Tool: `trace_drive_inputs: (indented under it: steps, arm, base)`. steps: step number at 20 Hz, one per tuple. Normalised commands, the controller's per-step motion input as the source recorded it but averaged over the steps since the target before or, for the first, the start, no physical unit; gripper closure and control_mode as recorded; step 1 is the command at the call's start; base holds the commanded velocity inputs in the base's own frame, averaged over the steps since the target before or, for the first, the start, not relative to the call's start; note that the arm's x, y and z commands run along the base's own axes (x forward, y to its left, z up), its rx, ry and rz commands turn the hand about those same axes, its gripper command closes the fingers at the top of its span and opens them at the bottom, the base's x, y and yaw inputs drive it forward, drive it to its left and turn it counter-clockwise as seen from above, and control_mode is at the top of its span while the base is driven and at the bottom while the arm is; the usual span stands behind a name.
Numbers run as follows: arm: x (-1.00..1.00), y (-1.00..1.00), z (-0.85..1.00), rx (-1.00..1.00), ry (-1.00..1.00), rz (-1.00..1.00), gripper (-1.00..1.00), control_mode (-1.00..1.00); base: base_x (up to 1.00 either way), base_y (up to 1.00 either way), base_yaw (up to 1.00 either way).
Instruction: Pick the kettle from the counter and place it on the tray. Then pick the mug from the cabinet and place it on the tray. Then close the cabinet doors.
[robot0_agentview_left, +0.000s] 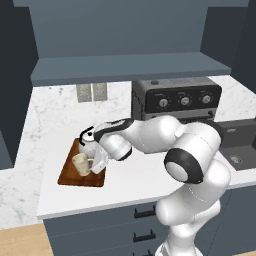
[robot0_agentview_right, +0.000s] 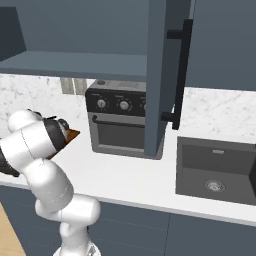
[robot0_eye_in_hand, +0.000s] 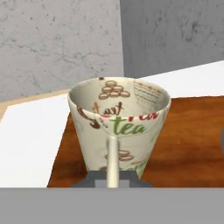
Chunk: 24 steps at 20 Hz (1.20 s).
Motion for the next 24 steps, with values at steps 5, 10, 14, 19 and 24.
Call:
trace_drive_inputs:
  steps: [5,10,14,19,24]
  arm:
    - [0.31,0.13,-0.26,0.00,0.00,0.00,1.00,-1.00]
    - [0.27,0.07,-0.23,0.00,-0.03,0.00,1.00,-1.00]
    - [0.08,0.02,-0.19,0.00,-0.05,0.00,1.00,-1.00]
    - [-0.22,0.00,-0.19,0.00,-0.09,0.00,1.00,-1.00]
    - [-0.30,0.00,-0.13,0.00,-0.08,0.00,-1.00,-1.00]
  base:
    - [0.00,0.00,0.00]
    - [0.00,0.00,0.00]
    - [0.00,0.00,0.00]
    - [0.00,0.00,0.00]
    - [0.00,0.00,0.00]
